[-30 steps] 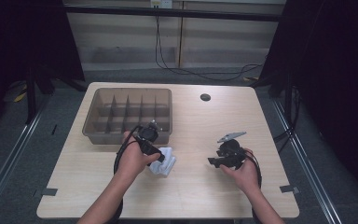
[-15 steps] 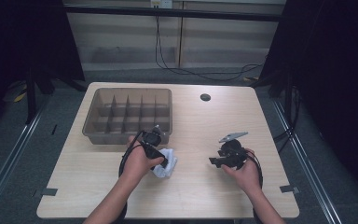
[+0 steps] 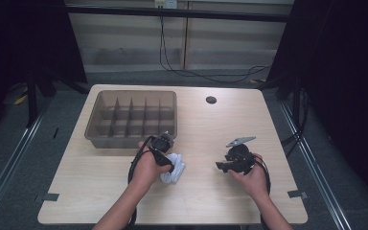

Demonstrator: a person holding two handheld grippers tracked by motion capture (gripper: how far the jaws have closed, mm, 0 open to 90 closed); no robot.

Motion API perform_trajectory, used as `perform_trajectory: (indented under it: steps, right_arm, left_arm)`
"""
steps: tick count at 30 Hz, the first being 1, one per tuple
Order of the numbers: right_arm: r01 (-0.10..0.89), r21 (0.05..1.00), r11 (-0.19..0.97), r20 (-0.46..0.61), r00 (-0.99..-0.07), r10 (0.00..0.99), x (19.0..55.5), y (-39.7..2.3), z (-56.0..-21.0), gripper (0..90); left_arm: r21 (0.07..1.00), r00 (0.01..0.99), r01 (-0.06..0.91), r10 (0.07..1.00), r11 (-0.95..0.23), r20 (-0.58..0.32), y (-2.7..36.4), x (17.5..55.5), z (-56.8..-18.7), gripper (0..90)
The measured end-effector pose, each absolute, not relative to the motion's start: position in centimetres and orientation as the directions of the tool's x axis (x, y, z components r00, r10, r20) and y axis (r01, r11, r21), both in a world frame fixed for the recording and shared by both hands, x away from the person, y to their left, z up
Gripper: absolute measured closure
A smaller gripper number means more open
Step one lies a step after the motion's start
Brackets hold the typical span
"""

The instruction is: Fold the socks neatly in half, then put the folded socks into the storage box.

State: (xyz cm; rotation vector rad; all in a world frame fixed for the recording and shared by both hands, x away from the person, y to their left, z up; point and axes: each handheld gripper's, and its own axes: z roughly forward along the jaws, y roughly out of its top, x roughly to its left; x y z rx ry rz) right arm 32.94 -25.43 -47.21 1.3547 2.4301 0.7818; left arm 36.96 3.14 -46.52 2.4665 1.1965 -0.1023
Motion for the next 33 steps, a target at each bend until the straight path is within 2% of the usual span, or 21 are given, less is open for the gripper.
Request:
perform_trajectory:
  steps: [3,7,14,17,33]
  right_arm:
    - [0.706,0.567,0.424,0.036,-0.535,0.844,32.9,-25.3,-47.2,48.3]
    - [0.703,0.569,0.426,0.028,-0.535,0.844,32.8,-25.3,-47.3,46.6]
    - [0.687,0.581,0.437,0.005,-0.540,0.842,32.9,-25.3,-47.8,35.6]
    - [0.678,0.589,0.439,-0.011,-0.537,0.844,32.9,-25.3,-47.9,30.8]
    - [0.652,0.623,0.432,-0.030,-0.532,0.846,32.8,-25.2,-49.3,16.7]
  left_arm:
    - [0.325,0.642,0.757,0.737,-0.566,-0.211,2.8,36.7,-46.4,67.3]
    - [0.328,0.646,0.754,0.735,-0.570,-0.207,2.6,36.7,-46.2,71.5]
    - [0.327,0.623,0.776,0.737,-0.540,-0.261,3.3,36.9,-45.2,72.7]
    - [0.323,0.622,0.776,0.742,-0.542,-0.249,3.7,36.9,-44.3,72.7]
    - [0.326,0.599,0.793,0.759,-0.515,-0.256,5.2,37.8,-40.4,72.6]
